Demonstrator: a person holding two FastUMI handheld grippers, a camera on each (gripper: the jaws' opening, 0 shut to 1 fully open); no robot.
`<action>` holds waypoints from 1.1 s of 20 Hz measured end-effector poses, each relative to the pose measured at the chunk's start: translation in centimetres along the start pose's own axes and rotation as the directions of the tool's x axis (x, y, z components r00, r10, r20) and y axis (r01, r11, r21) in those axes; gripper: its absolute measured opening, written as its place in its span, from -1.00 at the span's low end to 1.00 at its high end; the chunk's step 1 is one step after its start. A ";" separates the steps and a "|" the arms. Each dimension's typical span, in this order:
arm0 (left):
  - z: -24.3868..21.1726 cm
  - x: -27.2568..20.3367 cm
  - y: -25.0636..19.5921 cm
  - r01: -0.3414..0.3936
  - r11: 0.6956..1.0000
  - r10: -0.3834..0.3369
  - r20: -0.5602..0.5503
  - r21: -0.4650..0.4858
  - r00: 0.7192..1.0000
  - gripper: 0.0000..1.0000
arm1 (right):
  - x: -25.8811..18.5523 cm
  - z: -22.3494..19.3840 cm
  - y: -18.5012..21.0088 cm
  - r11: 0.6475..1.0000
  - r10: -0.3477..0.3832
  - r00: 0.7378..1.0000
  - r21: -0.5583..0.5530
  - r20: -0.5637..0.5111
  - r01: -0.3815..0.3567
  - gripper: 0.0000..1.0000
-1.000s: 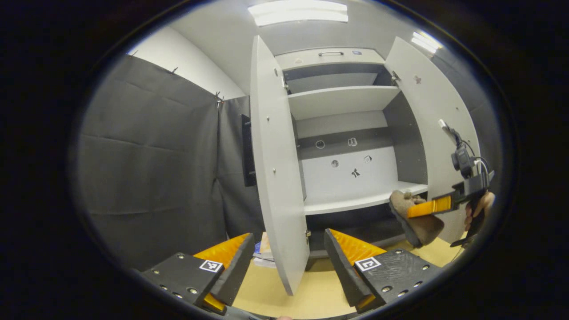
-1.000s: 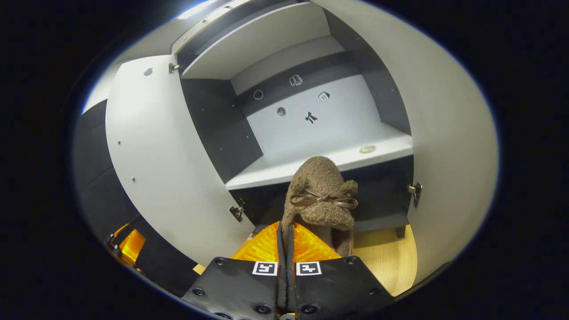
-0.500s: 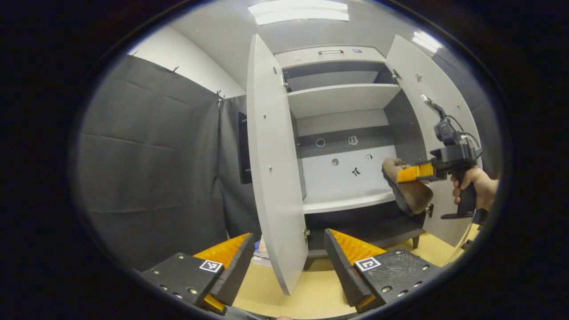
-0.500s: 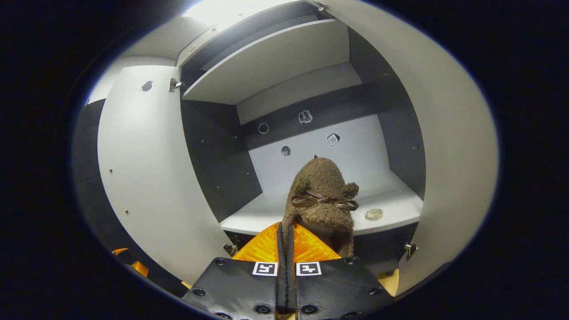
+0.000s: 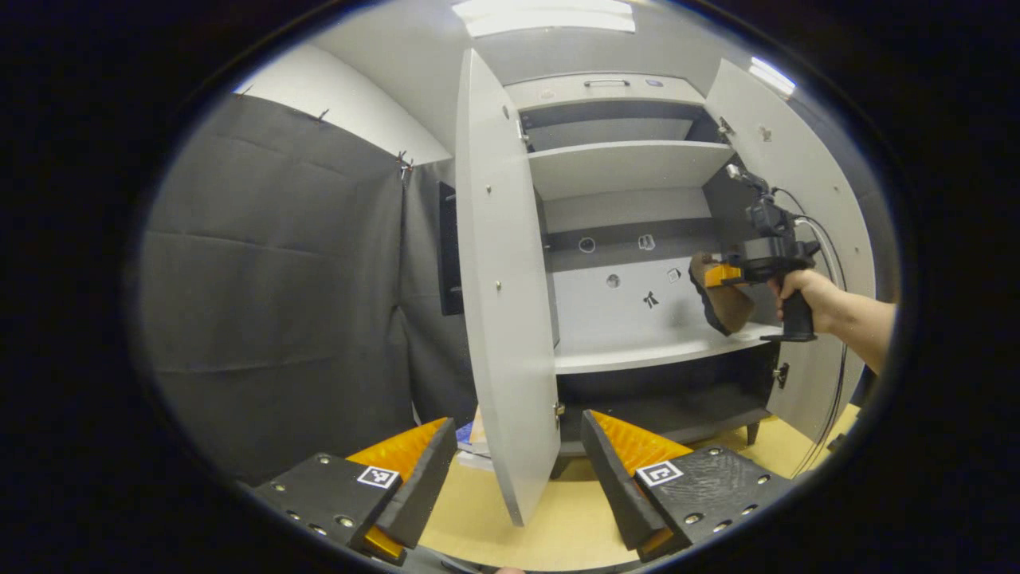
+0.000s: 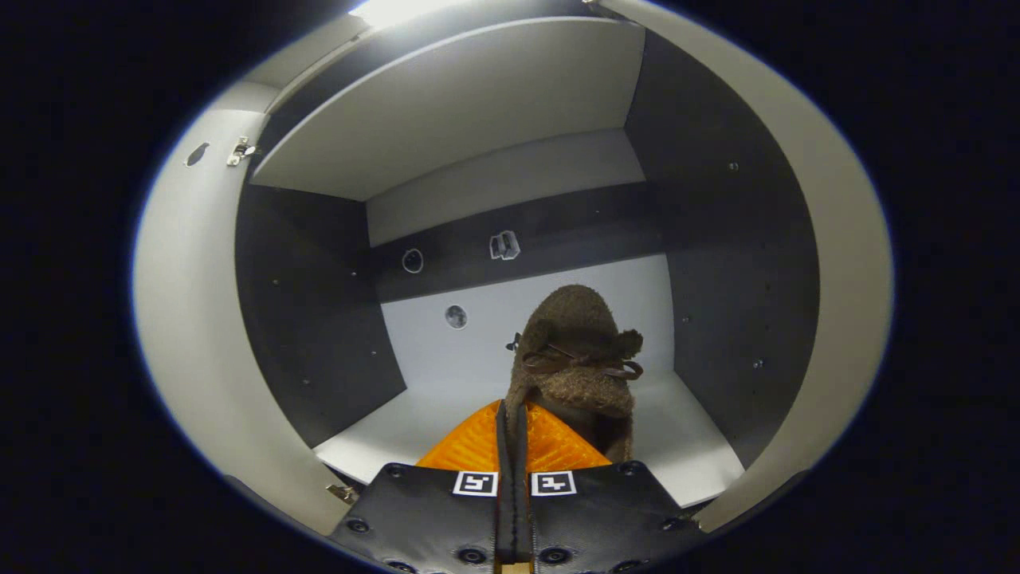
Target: Grab one shoe with the right hand and put it into the shoe cabinet, grab the other shoe with the left hand and put it into the shoe cabinet; then close the right door with the right hand and the left door with the left hand.
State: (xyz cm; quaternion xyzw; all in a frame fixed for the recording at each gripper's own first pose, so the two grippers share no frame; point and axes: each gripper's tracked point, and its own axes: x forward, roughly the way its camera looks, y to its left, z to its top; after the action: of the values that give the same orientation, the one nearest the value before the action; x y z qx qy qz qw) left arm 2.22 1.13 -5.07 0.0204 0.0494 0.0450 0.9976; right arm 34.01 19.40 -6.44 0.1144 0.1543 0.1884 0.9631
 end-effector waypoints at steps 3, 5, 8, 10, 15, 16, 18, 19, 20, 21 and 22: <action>-0.2 0.2 -0.1 0.003 1.000 -0.003 -0.011 0.012 1.000 0.99 | 2.0 -1.5 -1.0 0.999 -0.032 0.998 -0.022 -0.048 0.031 -0.96; -0.3 0.2 -0.4 0.010 1.000 -0.010 -0.018 0.006 1.000 0.99 | 2.7 -1.6 -1.0 0.999 -0.032 0.998 -0.014 -0.051 0.031 -0.96; -0.6 0.2 -1.1 0.028 1.000 -0.028 -0.024 -0.002 0.999 0.99 | 3.0 -1.3 -1.6 0.996 -0.075 0.997 -0.052 -0.034 0.074 -0.27; -0.7 0.1 -1.5 0.040 0.999 -0.040 -0.025 -0.010 0.999 0.99 | 2.4 -1.1 -0.5 0.996 -0.058 0.998 -0.073 -0.020 0.056 0.05; -1.8 -0.1 -3.2 0.089 0.996 -0.090 -0.040 -0.031 0.995 0.99 | -2.3 -0.1 0.7 0.979 -0.047 0.997 -0.194 0.064 0.059 0.99; -2.1 -0.1 -3.7 0.107 0.994 -0.108 -0.044 -0.035 0.993 0.99 | -3.6 0.1 1.1 0.975 -0.037 0.996 -0.216 0.085 0.054 0.99; -2.6 0.2 -5.0 0.149 0.988 -0.152 -0.055 -0.046 0.987 0.99 | -6.6 0.2 1.6 0.966 -0.034 0.992 -0.249 0.122 0.064 0.92; -3.0 0.3 -5.7 0.170 0.984 -0.173 -0.059 -0.053 0.983 0.99 | -8.2 0.2 1.9 0.963 -0.028 0.989 -0.263 0.142 0.065 0.92; -3.4 0.5 -6.3 0.190 0.980 -0.193 -0.065 -0.059 0.979 0.99 | -9.8 0.3 2.2 0.959 -0.023 0.986 -0.275 0.164 0.068 0.95; -3.9 0.5 -7.2 0.212 0.975 -0.216 -0.073 -0.063 0.974 0.99 | -11.2 0.4 2.2 0.956 -0.020 0.983 -0.285 0.183 0.072 0.99; -4.2 0.7 -7.9 0.227 0.972 -0.231 -0.076 -0.062 0.970 0.99 | -12.6 0.3 2.3 0.953 -0.018 0.980 -0.292 0.197 0.077 0.96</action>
State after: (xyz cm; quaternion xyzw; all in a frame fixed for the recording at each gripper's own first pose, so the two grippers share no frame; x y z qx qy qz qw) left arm 3.16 -6.52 -9.66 -0.0138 0.0916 -0.0682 0.9934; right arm 22.25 16.41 -2.36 -0.0182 0.0332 0.1742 0.9840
